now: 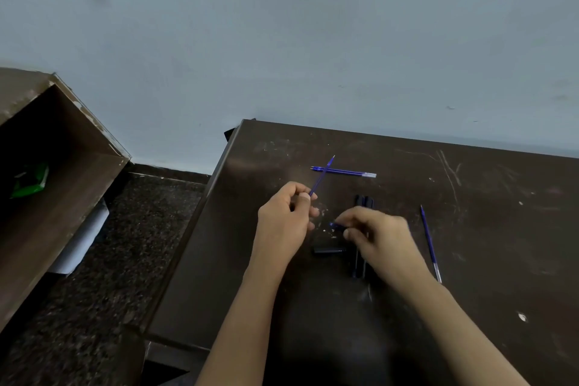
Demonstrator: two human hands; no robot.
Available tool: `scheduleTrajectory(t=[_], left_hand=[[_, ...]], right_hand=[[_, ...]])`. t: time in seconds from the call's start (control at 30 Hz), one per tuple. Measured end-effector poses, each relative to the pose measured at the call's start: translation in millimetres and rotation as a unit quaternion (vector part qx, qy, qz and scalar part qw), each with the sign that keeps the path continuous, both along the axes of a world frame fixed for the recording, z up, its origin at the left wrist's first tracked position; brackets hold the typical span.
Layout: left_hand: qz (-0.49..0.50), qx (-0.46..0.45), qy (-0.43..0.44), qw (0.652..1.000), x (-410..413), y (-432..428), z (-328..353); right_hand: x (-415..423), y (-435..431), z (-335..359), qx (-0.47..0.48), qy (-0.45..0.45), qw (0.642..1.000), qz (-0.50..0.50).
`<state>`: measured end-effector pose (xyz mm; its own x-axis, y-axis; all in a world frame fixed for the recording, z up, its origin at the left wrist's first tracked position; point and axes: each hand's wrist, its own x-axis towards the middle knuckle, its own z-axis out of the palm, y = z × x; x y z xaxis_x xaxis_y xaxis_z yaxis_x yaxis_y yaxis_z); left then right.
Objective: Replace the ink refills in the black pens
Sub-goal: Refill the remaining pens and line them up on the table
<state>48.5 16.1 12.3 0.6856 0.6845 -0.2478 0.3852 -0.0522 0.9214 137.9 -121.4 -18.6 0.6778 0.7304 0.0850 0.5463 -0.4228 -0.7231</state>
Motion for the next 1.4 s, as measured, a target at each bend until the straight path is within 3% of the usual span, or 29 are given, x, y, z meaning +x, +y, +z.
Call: scheduleTrajectory(t=[0.17, 0.43, 0.5, 0.57, 0.67, 0.7, 1.0, 1.03, 1.1, 1.17, 1.2, 1.33, 1.4], left_hand=[[0.008, -0.009, 0.003, 1.000, 1, 1, 0], [0.009, -0.026, 0.000, 1.000, 1, 0, 1], [0.008, -0.031, 0.002, 0.999, 1, 0, 2], [0.004, -0.039, 0.004, 0.999, 1, 0, 3], [-0.022, -0.055, 0.005, 0.998, 1, -2, 4], [-0.032, -0.062, 0.006, 0.998, 1, -4, 4], [-0.009, -0.086, -0.006, 0.996, 3, -6, 5], [0.003, -0.085, -0.007, 0.996, 3, -5, 5], [0.020, -0.079, -0.010, 0.997, 2, -3, 5], [0.025, -0.078, -0.015, 0.996, 2, -2, 5], [0.025, -0.076, -0.015, 0.997, 2, -2, 5], [0.023, -0.059, -0.007, 0.998, 4, -3, 4], [0.020, -0.054, -0.003, 0.998, 5, -4, 4]], right_hand=[[-1, 16, 2, -0.141, -0.032, 0.985, 0.089], [-3, 21, -3, -0.187, -0.034, 0.977, 0.092], [-2, 21, 0, -0.135, 0.004, 0.990, 0.038], [-3, 21, 9, -0.033, 0.102, 0.993, -0.052], [-5, 29, 24, 0.130, 0.338, 0.923, -0.130], [-4, 33, 27, 0.155, 0.380, 0.902, -0.137], [34, 65, 57, 0.246, 0.465, 0.833, -0.173], [46, 68, 62, 0.267, 0.449, 0.834, -0.178], [68, 72, 66, 0.257, 0.318, 0.895, -0.181], [81, 75, 56, 0.168, 0.124, 0.966, -0.154], [84, 77, 48, 0.111, 0.056, 0.984, -0.126], [81, 75, 4, -0.098, -0.091, 0.991, -0.017], [78, 70, -14, -0.149, -0.099, 0.984, -0.008]])
